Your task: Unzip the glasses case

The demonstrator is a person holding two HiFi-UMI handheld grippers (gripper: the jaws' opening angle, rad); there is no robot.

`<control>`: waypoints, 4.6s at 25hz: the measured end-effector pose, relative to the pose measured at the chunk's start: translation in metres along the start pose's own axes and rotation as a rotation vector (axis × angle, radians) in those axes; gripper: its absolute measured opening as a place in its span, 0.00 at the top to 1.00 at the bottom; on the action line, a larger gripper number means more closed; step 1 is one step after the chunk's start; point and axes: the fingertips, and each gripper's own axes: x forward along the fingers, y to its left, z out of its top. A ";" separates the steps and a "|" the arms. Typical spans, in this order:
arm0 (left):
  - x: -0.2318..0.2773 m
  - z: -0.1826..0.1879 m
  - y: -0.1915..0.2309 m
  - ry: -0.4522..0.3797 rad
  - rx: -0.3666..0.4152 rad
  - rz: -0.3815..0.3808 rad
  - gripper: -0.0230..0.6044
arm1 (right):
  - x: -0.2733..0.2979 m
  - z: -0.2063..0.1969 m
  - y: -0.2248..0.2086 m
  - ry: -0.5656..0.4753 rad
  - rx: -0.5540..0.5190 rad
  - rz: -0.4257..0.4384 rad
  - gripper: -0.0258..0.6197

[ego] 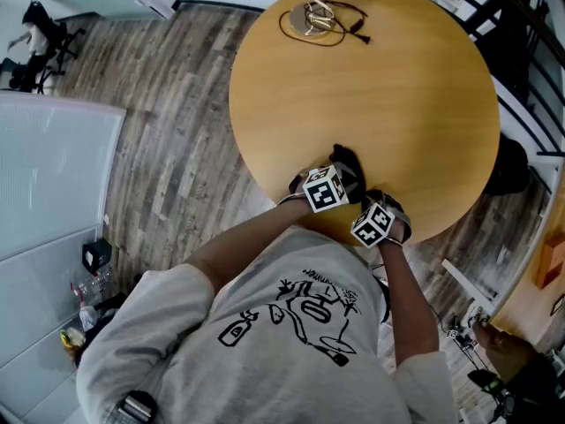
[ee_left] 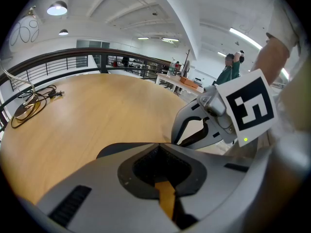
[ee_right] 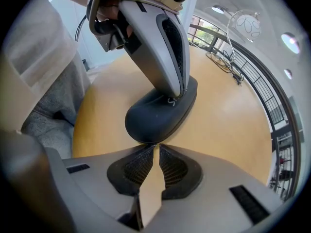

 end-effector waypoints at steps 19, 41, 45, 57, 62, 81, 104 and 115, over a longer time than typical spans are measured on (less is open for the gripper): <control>0.000 0.000 0.001 0.000 -0.002 0.002 0.95 | 0.005 -0.002 -0.006 0.010 -0.133 -0.028 0.91; 0.000 0.002 0.002 -0.002 -0.017 -0.003 0.95 | 0.006 0.011 -0.036 -0.003 -0.234 -0.048 0.91; -0.001 0.002 0.001 -0.004 -0.021 -0.003 0.95 | 0.006 0.012 -0.035 -0.016 -0.267 -0.039 0.91; -0.001 0.002 0.002 -0.010 -0.033 -0.007 0.95 | 0.006 0.020 -0.043 -0.025 -0.340 -0.035 0.91; 0.000 0.002 0.002 -0.012 -0.036 -0.006 0.95 | 0.008 0.022 -0.045 -0.028 -0.345 -0.034 0.91; 0.000 0.003 0.003 -0.012 -0.049 -0.003 0.95 | 0.008 0.032 -0.055 -0.043 -0.357 -0.030 0.91; -0.001 0.004 0.003 -0.020 -0.061 -0.012 0.95 | 0.013 0.051 -0.071 -0.058 -0.405 -0.026 0.91; 0.001 0.002 0.003 -0.022 -0.069 -0.015 0.95 | 0.019 0.059 -0.077 -0.071 -0.425 -0.024 0.91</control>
